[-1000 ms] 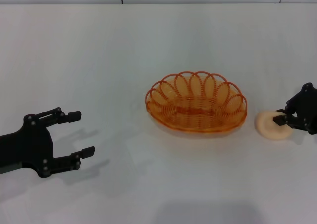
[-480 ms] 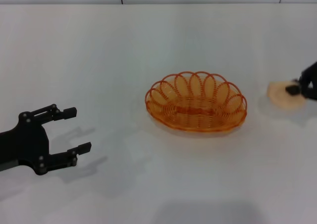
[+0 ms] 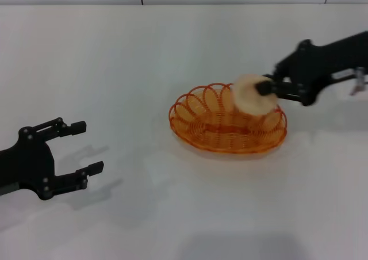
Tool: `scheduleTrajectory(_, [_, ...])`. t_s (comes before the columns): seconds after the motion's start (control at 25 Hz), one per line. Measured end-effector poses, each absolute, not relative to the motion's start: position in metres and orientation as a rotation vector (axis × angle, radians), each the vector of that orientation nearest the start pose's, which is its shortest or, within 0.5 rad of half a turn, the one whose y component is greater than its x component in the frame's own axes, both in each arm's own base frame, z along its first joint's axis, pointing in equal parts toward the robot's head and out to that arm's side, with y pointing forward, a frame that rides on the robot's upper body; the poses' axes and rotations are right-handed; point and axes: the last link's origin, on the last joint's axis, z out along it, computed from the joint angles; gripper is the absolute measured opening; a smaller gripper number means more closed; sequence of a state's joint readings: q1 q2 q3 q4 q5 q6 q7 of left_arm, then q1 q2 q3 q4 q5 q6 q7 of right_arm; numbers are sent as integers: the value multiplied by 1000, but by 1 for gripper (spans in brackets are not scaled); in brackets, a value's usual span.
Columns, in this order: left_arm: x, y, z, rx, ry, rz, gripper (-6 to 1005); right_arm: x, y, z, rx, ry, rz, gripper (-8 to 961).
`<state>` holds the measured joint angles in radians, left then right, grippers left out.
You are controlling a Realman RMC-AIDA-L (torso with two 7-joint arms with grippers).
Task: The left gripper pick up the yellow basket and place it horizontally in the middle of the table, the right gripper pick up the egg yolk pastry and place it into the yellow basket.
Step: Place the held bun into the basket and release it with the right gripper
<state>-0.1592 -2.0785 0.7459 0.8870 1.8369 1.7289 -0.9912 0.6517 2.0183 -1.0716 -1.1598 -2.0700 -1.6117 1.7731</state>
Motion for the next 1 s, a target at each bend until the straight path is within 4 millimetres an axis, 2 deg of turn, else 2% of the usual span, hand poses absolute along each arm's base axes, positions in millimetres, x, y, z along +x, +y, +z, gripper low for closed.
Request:
scheduleTrajectory(0.16, [-317,237,41,-2616,-193,-636,772,146,376,15,-2919,224,232,41])
scheduleTrajectory(0.36, [-317,237,39,-2616,-205,-642,772,150,381,-2,-2894,253,225,98])
scheduleTrajectory(0.52, [-318,237,39,-2611,-210,-646,772,152,381,-6,-2901,253,213,244])
scheduleTrajectory(0.72, [-320,239,48,-2575,-226,-653,772,164,376,4,-2880,256,223,404])
scheduleTrajectory(1.0, [-321,243,64,-2582,-264,-678,772,210,353,32,-2800,257,357,615])
